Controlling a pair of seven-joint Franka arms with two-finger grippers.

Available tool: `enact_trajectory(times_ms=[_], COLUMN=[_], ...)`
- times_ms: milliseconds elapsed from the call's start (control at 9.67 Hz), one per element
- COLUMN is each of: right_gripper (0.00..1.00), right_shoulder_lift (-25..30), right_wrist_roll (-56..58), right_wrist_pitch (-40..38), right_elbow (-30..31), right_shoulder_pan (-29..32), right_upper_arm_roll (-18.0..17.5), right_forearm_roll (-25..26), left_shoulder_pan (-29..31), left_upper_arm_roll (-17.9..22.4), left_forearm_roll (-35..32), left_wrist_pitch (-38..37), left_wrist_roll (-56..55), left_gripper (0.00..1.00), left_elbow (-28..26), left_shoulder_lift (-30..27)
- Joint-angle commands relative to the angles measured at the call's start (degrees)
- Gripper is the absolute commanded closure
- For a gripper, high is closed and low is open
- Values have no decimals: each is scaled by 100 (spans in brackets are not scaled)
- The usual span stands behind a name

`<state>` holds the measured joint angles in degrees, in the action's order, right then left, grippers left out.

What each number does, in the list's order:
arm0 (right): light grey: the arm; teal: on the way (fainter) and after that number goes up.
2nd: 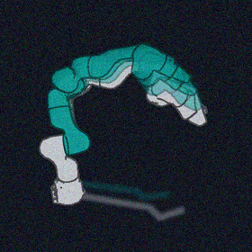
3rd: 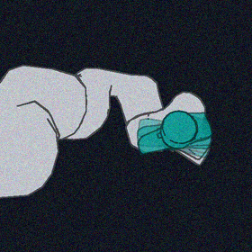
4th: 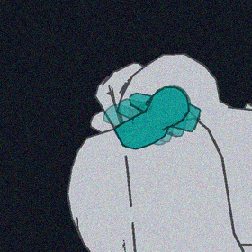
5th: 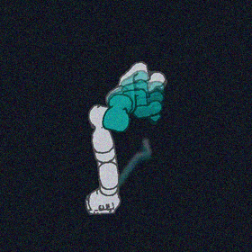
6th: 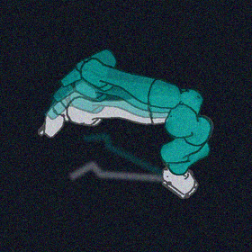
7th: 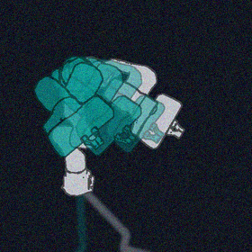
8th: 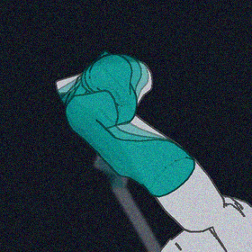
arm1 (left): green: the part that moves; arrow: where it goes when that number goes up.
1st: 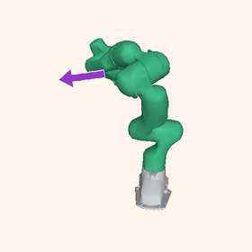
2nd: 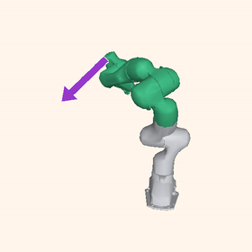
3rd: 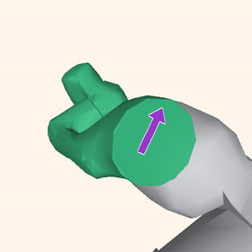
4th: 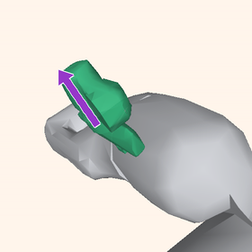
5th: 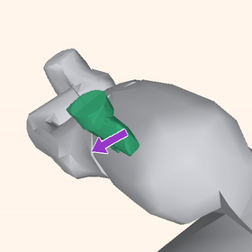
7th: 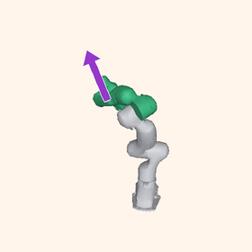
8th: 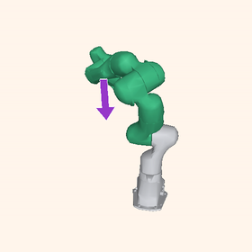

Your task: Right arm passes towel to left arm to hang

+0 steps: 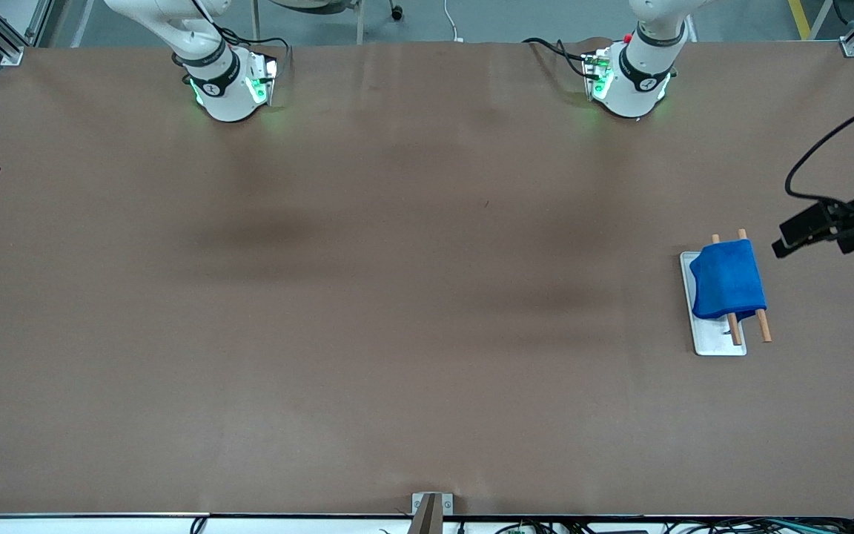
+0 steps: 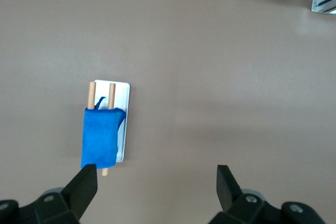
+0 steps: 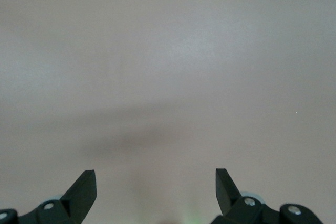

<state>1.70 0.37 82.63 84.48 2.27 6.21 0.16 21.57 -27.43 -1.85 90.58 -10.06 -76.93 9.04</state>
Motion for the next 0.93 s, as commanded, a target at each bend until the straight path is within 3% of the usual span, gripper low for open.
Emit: enact_trajectory(times_ms=[0, 310, 828], right_gripper=[0, 0, 0], right_shoulder_lift=[67, 67, 67], right_wrist_roll=[-10, -10, -10], right_wrist_pitch=[-37, -28, -46], right_elbow=[33, 42, 33], right_shoulder_pan=[28, 28, 37], right_upper_arm_roll=[-32, -32, -23], right_forearm_roll=[98, 89, 89], left_shoulder_pan=[-1289, -2285, -2087], left_upper_arm_roll=[1340, 2099, 2058], left_forearm_roll=[-96, -78, 159], left_wrist_pitch=[-154, -216, -312], left_wrist_roll=[136, 48, 460], left_gripper=[0, 0, 0], left_elbow=[-864, -1560, -2150], left_shoulder_lift=[-848, -1404, -1888])
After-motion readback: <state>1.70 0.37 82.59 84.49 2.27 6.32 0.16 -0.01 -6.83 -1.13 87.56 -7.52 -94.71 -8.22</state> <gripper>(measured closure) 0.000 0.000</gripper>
